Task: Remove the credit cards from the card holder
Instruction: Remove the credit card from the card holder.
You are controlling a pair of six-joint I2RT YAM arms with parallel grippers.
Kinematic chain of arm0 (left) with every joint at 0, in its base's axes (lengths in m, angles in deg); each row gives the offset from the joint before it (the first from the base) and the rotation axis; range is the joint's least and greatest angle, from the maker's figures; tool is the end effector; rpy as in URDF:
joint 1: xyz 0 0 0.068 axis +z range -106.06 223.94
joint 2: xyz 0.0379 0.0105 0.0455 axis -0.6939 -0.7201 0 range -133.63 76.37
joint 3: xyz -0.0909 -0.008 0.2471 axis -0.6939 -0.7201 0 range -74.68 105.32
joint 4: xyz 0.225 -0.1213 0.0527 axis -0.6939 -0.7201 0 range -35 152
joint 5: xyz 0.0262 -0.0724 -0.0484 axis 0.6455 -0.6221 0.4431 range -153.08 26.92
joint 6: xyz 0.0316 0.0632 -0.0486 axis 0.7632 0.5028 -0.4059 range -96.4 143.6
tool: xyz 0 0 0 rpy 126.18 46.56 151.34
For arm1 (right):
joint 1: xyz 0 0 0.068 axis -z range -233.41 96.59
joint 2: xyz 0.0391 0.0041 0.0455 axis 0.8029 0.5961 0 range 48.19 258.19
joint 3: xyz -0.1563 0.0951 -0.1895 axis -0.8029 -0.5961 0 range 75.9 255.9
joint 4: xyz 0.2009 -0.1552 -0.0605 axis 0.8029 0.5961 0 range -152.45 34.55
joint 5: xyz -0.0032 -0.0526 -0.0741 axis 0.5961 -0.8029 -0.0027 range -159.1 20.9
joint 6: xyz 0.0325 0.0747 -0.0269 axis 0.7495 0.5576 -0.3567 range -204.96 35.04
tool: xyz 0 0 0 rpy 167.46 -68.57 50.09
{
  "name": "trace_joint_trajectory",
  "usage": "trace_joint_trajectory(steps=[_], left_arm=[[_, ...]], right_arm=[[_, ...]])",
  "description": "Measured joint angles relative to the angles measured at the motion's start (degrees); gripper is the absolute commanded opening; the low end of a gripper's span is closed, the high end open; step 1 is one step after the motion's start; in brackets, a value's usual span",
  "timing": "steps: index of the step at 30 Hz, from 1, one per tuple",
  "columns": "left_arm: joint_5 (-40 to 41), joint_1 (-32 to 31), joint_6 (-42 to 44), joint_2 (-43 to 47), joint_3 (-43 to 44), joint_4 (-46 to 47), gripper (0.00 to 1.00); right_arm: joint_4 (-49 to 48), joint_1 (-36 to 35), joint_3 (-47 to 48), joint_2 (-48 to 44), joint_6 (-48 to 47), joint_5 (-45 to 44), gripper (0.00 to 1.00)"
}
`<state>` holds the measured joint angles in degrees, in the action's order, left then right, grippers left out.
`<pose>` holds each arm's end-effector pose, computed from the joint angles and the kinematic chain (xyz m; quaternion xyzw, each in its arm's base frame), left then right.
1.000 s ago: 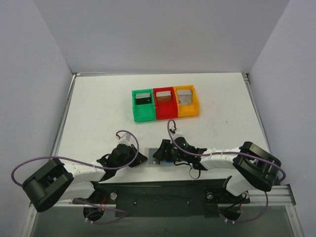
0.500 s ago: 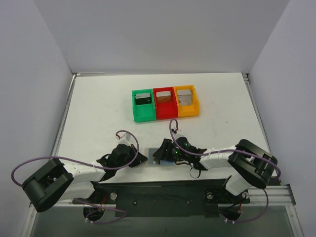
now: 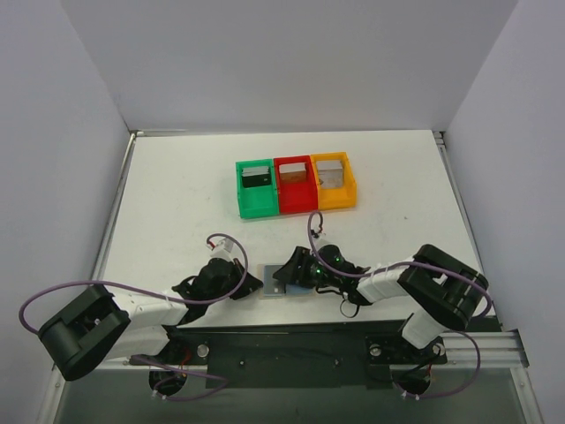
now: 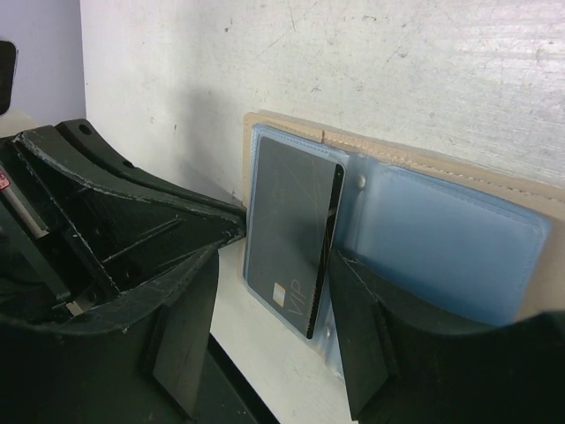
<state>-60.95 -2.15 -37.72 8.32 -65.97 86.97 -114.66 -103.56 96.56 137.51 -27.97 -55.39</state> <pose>0.1578 -0.1600 0.0851 -0.1258 0.8754 -0.3663 0.2894 0.1807 0.2443 0.1201 -0.0239 0.7981 0.5351 0.2760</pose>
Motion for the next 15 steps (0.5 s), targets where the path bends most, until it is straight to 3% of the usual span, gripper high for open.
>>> trace_joint_trajectory(steps=[7, 15], left_arm=[[-0.1, 0.0, 0.1, -1.0, 0.0, 1.0, 0.00], [-0.3, 0.0, 0.2, -2.2, 0.2, 2.3, 0.00]], right_arm=[[-11.1, 2.0, -2.7, 4.3, 3.6, 4.0, 0.49], [-13.0, 2.6, -3.1, 5.0, 4.2, 4.6, 0.46]])
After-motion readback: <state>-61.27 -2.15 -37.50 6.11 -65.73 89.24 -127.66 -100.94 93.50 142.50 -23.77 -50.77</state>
